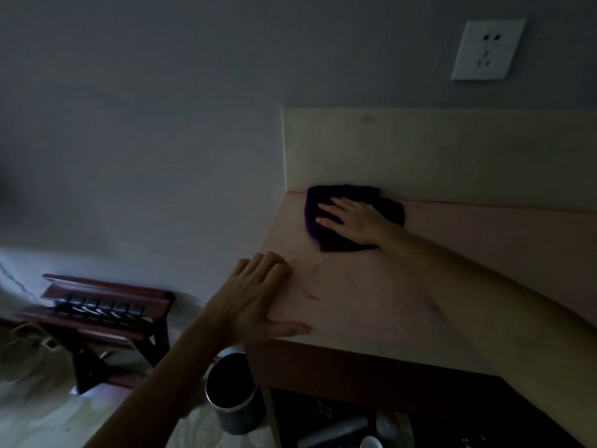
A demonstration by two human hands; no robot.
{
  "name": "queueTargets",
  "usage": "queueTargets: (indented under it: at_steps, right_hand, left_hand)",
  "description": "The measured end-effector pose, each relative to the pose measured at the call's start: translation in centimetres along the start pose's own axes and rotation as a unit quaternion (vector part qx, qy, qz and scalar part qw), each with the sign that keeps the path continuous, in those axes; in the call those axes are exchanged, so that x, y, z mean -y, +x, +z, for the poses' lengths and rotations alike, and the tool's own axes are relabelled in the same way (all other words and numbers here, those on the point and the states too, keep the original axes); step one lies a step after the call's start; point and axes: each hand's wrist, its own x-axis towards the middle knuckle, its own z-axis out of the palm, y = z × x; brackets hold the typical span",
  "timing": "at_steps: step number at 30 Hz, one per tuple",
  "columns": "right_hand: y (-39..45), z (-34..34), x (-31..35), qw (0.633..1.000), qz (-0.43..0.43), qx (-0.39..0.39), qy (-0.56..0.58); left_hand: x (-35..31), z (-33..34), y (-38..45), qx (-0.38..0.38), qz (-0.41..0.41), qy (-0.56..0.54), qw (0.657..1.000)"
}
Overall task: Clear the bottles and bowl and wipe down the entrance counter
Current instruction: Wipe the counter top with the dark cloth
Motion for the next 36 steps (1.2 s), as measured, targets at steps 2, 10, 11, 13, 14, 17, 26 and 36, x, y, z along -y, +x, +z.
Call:
queueTargets:
  at_steps: [2,10,11,13,14,17,26,36]
  right_hand:
    - [-2.2,0.4,1.2,1.0,-0.01,0.0,0.002]
    - [-14.8,1.3,7.2,0.999,-0.035,-0.02,0.016]
    - [-16.0,1.5,7.9,0.999,-0.037,-0.016,0.019]
    - [-17.4,1.7,9.2,0.999,-0.035,-0.018,0.022]
    - [-17.7,1.7,9.6,0.999,-0.032,-0.02,0.026]
    - [-17.6,1.5,9.9,0.999,-0.023,-0.02,0.026]
    - [-4.1,0.1,7.9,1.0,-0.011,-0.003,0.029]
    - [6.6,0.5,6.9,0.999,0.033,-0.023,0.022]
  left_hand:
    - [0.1,-0.1,-0.1,-0.009,0.003,-0.008,1.0]
    - [0.4,-0.7,-1.9,-0.036,0.006,-0.033,0.999]
    - [0.9,-0.7,-2.6,-0.034,0.007,-0.039,0.999]
    - [2.0,-0.8,-4.1,-0.035,0.021,-0.042,0.998]
    - [2.6,-0.8,-4.6,-0.034,0.036,-0.036,0.998]
    - [3.8,-0.7,-4.9,-0.023,0.076,0.011,0.997]
    - [4.5,0.7,-4.5,-0.017,0.081,0.011,0.996]
    - [4.1,0.8,-5.0,0.011,0.037,-0.015,0.999]
